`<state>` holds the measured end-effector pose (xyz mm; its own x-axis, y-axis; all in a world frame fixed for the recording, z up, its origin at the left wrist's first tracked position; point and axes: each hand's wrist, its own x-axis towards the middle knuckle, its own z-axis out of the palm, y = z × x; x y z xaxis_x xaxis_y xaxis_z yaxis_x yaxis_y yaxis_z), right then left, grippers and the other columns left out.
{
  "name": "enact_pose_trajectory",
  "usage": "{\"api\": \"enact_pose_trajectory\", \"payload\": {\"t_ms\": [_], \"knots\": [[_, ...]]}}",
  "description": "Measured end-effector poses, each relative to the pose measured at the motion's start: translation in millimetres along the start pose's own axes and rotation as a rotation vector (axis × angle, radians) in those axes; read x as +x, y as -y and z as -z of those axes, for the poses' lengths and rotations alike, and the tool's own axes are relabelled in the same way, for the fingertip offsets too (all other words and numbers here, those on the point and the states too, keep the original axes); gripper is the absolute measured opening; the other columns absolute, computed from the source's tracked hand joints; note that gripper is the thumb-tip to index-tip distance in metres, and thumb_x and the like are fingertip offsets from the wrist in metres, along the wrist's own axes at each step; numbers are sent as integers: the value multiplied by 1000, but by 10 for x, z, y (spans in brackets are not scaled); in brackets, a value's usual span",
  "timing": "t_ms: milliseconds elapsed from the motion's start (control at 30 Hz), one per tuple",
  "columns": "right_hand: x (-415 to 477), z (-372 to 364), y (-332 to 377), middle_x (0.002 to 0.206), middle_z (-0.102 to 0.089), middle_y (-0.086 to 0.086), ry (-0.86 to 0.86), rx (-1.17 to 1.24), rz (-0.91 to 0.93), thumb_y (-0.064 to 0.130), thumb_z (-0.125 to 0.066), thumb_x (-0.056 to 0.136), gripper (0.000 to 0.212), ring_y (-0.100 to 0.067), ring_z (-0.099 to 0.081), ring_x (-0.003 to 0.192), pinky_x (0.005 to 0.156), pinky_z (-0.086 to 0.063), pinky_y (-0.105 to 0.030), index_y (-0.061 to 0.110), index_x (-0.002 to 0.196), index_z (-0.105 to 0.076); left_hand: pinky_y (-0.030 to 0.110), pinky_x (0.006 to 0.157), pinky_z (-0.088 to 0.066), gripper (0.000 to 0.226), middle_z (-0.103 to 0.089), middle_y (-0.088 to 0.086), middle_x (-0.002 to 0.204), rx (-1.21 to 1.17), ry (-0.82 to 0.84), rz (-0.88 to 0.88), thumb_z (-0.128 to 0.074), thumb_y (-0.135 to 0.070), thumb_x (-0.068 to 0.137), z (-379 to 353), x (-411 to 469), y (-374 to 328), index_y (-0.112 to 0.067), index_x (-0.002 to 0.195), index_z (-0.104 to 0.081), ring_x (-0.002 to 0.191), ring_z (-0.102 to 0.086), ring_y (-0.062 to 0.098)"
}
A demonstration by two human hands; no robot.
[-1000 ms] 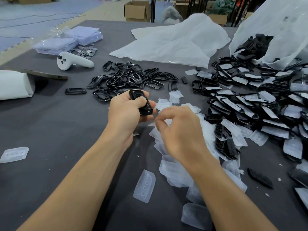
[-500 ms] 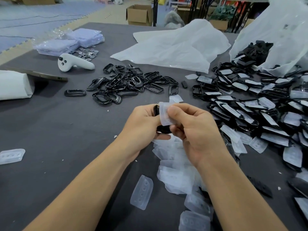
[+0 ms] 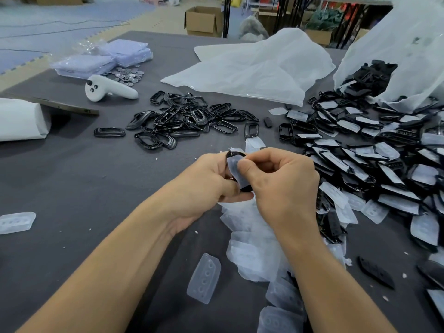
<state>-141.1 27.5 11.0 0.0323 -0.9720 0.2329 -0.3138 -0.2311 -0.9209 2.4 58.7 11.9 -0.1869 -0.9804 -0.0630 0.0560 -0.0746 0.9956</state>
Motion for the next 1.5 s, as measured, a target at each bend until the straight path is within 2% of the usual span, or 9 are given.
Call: {"api": "enact_pose_trajectory", "payload": {"t_ms": [167,400,533,733,800,1033,1167,1300,1500], "knots": [[-30,-30,23,65,-69,25,-71,-74,31,22,-87,78,16,3,-66,58,56,-47,-8,28,70,-75,28,88,-59,62,-68,5,88,-82,6,7,-34,34,73,-32,-17,4,-13,90,-72,90,-69,11],[-55,-47,31,59,-67,16,-95,-128,75,20,-85,81,15,-2,-66,60,57,-52,-18,26,72,-74,25,71,-60,51,-67,22,105,-263,-32,88,-41,13,59,-47,18,-7,18,105,-62,92,-71,19],[-62,-67,50,58,-62,14,-137,-218,94,30,-84,79,17,-6,-62,61,55,-47,-19,28,75,-68,25,58,-59,30,-61,10,76,-313,-81,78,-42,7,68,-57,13,-20,4,85,-67,62,-59,15],[-27,-33,10,64,-61,12,-59,-273,100,42,-77,85,19,-7,-60,66,63,-49,-29,29,81,-64,32,73,-63,46,-76,14,96,-287,-109,93,-35,10,86,-44,64,22,0,115,-69,77,-72,16],[-9,-22,-2,64,-62,17,-24,-248,102,42,-75,87,18,-5,-61,67,64,-47,-20,28,80,-66,34,73,-63,51,-77,17,103,-302,-134,104,-30,13,90,-45,74,15,-3,123,-66,82,-74,20],[103,59,-87,67,-69,17,156,-94,34,27,-77,85,4,-3,-61,61,58,-45,-15,29,81,-77,39,79,-64,50,-63,19,104,-217,-207,111,-36,12,95,-49,68,-28,-10,127,-66,96,-44,31],[128,50,-108,67,-74,8,164,59,-59,31,-73,78,3,-8,-64,57,64,-55,-34,30,79,-76,29,76,-64,39,-70,9,92,-7,-238,74,-49,5,94,-39,33,-20,-15,112,-78,83,-67,18],[142,48,-127,66,-73,8,173,82,-73,35,-74,77,1,-8,-59,51,62,-52,-34,35,79,-75,20,61,-56,14,-77,8,84,44,-429,43,-69,-13,94,-17,34,-26,-17,98,-82,67,-68,10],[134,48,-143,62,-70,10,181,32,-63,27,-78,82,7,-8,-59,52,63,-49,-31,26,76,-75,21,55,-54,10,-71,7,75,26,-495,59,-72,-13,94,7,44,-33,-8,91,-80,57,-66,12]]}}
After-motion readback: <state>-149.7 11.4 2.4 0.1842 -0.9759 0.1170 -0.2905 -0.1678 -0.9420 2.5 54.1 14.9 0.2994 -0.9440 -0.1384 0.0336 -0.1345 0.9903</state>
